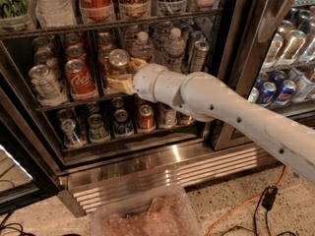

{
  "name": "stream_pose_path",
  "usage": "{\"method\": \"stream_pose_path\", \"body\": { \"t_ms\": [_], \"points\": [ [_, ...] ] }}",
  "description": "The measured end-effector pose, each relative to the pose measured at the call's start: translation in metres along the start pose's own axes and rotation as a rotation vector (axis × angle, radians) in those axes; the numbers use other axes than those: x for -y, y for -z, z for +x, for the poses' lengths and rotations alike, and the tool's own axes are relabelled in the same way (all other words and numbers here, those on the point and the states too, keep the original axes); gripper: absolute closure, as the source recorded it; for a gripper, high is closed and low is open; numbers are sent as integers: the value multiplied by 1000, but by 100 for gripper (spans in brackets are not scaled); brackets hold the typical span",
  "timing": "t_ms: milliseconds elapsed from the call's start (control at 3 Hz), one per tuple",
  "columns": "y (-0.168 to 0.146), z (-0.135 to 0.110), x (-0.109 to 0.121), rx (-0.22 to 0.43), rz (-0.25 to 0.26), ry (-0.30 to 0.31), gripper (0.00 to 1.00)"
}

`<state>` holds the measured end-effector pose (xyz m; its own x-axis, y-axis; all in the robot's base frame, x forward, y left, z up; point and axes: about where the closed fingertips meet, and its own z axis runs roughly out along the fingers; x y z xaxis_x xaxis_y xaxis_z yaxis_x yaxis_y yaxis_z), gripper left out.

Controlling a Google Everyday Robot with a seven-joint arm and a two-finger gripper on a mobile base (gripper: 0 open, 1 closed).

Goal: Pick orange can from middle shelf of fridge

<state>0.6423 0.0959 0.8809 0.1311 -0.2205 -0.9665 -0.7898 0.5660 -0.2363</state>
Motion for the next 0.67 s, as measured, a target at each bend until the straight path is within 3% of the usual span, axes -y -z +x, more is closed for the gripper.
{"method": "stream_pose_path", "body": {
  "t_ms": [667],
  "points": [
    [54, 1, -14, -105, -79, 23, 100]
  ]
}}
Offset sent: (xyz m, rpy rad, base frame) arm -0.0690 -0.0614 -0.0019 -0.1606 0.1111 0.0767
